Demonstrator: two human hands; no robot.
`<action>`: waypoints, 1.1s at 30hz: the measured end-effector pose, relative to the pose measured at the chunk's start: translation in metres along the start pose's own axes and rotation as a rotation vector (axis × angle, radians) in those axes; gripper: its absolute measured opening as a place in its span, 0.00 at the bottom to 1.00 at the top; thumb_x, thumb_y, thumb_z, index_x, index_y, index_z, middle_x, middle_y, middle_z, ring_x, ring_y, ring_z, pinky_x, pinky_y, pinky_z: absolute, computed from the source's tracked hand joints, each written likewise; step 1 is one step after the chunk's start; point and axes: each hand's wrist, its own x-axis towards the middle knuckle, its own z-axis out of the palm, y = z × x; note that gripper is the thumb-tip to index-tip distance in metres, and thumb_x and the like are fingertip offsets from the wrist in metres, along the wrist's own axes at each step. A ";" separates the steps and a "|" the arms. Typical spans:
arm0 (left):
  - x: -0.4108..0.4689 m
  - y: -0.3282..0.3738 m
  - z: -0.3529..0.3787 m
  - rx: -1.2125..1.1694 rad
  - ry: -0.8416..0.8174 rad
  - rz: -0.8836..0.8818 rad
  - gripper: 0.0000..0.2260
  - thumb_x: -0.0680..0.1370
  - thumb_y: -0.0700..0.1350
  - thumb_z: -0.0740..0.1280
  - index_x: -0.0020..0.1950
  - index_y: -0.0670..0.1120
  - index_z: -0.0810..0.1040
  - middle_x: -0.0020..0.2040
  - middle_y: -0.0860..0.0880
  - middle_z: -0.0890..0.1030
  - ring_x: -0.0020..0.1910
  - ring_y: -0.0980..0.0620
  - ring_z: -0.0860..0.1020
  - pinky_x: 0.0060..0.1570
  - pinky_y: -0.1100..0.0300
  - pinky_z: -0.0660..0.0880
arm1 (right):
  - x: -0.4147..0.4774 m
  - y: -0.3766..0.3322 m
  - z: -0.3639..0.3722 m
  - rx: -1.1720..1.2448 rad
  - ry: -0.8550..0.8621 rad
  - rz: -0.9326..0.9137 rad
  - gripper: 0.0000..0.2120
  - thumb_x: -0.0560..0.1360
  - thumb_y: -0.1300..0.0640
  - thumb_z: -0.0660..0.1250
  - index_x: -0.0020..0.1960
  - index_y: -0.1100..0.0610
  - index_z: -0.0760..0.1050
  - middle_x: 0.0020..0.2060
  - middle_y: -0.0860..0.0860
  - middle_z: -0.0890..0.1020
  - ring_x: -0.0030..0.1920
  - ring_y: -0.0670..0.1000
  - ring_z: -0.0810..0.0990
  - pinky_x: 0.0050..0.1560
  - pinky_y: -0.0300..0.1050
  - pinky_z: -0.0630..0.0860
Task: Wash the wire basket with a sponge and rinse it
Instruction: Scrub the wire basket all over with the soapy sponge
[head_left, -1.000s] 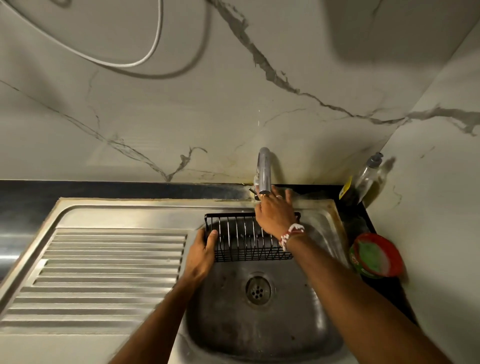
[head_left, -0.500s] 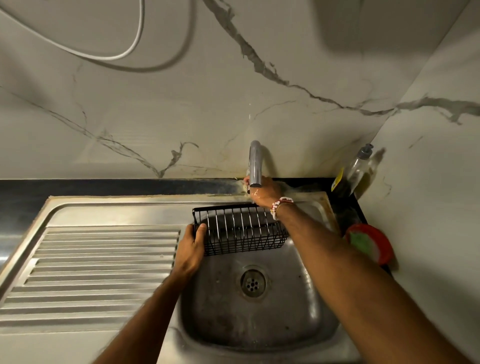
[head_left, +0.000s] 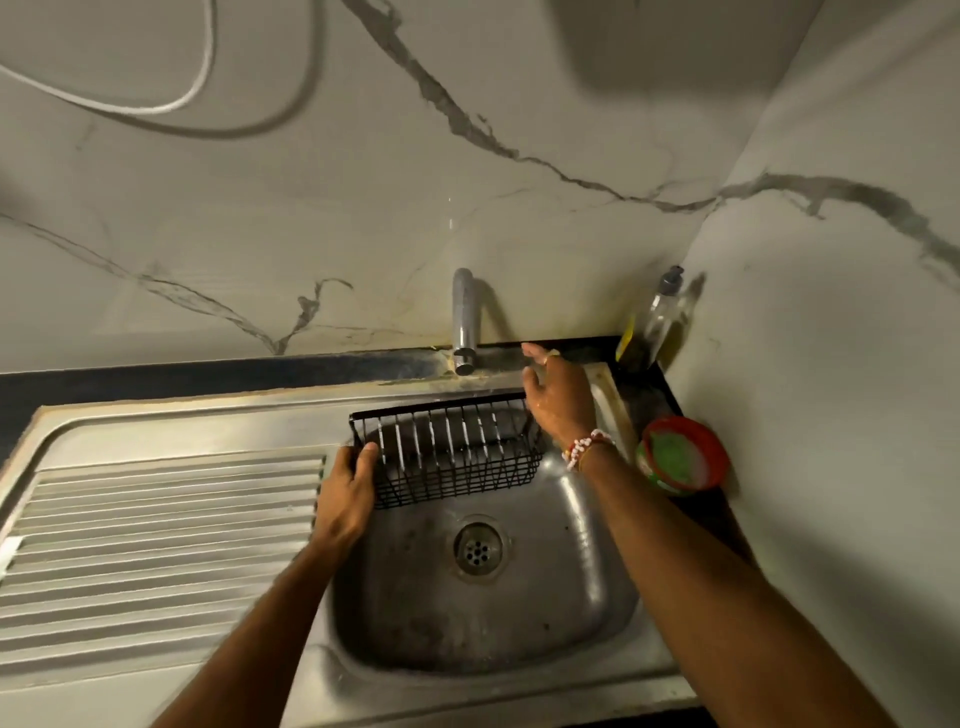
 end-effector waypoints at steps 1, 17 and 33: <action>0.001 -0.002 -0.001 -0.004 0.011 0.000 0.20 0.84 0.57 0.57 0.69 0.45 0.73 0.60 0.43 0.80 0.58 0.43 0.79 0.63 0.42 0.75 | -0.008 0.012 -0.005 0.006 0.072 0.006 0.16 0.75 0.58 0.65 0.62 0.54 0.77 0.41 0.54 0.85 0.36 0.53 0.81 0.40 0.45 0.77; -0.033 -0.014 0.041 -0.037 -0.095 -0.074 0.41 0.76 0.72 0.56 0.79 0.43 0.63 0.75 0.39 0.70 0.72 0.38 0.70 0.73 0.39 0.64 | -0.049 0.131 -0.088 -0.432 -0.117 0.429 0.15 0.68 0.51 0.70 0.52 0.57 0.81 0.50 0.57 0.83 0.51 0.59 0.80 0.52 0.49 0.78; -0.023 -0.034 0.042 -0.046 -0.085 -0.039 0.49 0.67 0.82 0.53 0.74 0.45 0.68 0.70 0.42 0.76 0.67 0.40 0.75 0.66 0.36 0.72 | -0.053 0.139 -0.094 -0.621 -0.026 0.335 0.11 0.75 0.51 0.64 0.50 0.57 0.80 0.46 0.55 0.82 0.48 0.57 0.80 0.45 0.45 0.73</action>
